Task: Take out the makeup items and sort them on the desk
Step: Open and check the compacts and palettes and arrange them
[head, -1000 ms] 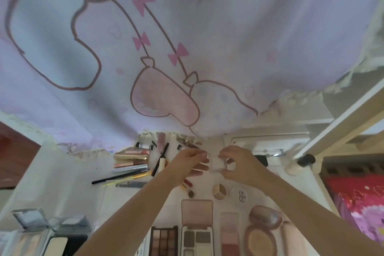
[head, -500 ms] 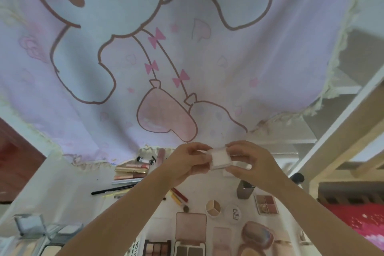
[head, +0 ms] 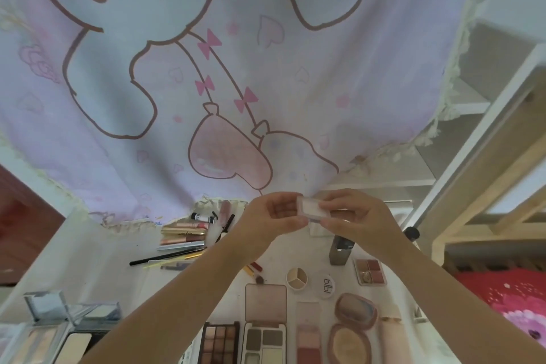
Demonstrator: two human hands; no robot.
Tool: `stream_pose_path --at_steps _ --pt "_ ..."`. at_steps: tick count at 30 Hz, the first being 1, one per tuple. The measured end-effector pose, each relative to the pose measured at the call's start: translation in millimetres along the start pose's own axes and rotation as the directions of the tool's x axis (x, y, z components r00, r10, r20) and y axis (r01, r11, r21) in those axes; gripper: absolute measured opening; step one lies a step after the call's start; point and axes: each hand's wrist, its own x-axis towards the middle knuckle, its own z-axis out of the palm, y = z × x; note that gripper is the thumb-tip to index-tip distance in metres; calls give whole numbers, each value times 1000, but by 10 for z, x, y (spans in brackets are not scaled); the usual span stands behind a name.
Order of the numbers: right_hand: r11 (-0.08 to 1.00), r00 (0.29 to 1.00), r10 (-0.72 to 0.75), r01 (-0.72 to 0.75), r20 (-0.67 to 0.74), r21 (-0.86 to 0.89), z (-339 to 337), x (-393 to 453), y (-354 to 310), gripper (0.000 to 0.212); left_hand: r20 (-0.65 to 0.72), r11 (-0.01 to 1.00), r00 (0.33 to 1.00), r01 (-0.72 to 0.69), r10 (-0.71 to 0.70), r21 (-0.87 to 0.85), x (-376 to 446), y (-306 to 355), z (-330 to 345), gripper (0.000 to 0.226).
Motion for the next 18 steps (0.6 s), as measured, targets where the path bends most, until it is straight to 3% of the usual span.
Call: stream_pose_path --at_steps 3,7,11,14,18 --pt "999 1000 24 -24 -5 42 1 -72 -10 26 3 1000 1000 -12 12 19 -20 -25 23 38" --pt "997 997 76 -76 -3 -1 -55 -109 17 47 28 999 1000 -12 11 40 -53 -62 55 39" --pt "995 995 100 -100 -18 -3 -70 -131 -16 46 37 1000 999 -7 6 25 -31 -84 85 37" --pt "996 997 78 -77 -28 38 -62 -154 4 39 68 997 998 -5 10 -72 -9 -103 87 32" --pt "997 1000 -20 21 24 -69 -70 -206 62 20 186 942 982 102 -44 -318 22 -160 55 56"
